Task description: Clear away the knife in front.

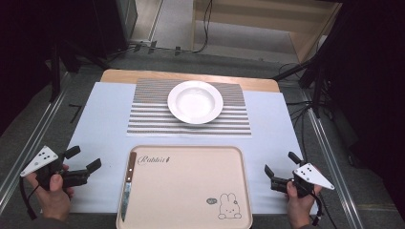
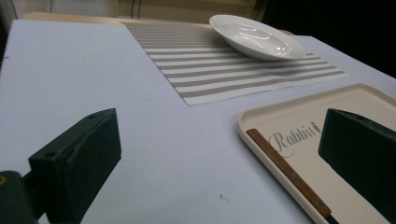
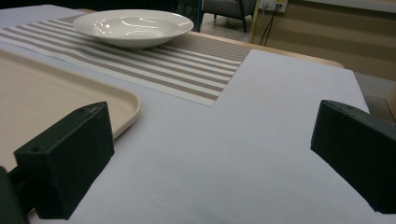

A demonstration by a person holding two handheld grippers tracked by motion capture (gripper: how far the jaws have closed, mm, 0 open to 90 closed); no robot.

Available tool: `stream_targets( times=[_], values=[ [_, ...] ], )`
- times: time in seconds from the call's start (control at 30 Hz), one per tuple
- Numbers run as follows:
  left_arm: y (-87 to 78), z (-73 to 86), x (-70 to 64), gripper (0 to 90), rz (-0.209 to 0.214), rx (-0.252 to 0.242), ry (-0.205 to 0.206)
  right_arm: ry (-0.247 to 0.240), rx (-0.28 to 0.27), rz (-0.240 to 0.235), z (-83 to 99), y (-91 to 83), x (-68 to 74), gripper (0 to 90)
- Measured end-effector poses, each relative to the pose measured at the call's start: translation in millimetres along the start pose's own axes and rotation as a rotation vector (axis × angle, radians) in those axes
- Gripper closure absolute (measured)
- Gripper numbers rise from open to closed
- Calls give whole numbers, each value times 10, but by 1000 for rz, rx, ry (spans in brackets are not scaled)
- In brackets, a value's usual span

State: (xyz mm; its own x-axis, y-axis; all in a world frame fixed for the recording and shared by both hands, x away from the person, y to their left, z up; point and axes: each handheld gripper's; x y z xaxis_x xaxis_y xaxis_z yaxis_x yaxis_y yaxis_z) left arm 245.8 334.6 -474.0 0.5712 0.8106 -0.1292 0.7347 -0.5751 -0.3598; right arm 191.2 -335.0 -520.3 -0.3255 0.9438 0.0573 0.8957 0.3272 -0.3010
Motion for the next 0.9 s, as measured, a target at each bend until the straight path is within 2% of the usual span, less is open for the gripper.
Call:
stream_targets(
  times=[0.17, 0.33, 0.43, 0.7, 0.9],
  values=[
    [-42, 29, 79, 0, -27, -2, -10, -1, 1, 1, 0, 1, 0, 0],
    [-49, 86, 131, 0, -30, -5, -19, -2, 3, 2, 0, 5, 4, 0],
    [-36, 98, 124, 0, -41, -1, -13, -1, 3, 3, 0, 5, 3, 0],
    [-2, 145, 96, 0, -35, -12, -4, -3, 4, 6, 1, 6, 5, 0],
    [-8, 152, 112, 0, -32, -18, -21, 0, 5, 6, 1, 8, 2, 0]
  ],
)
Point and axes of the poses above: each handheld gripper's, and its own axes: y roughly forward along the jaws, z roughly out of its underside, x roughly to its left, and after that the axes turned 5 degrees about y, right-handed
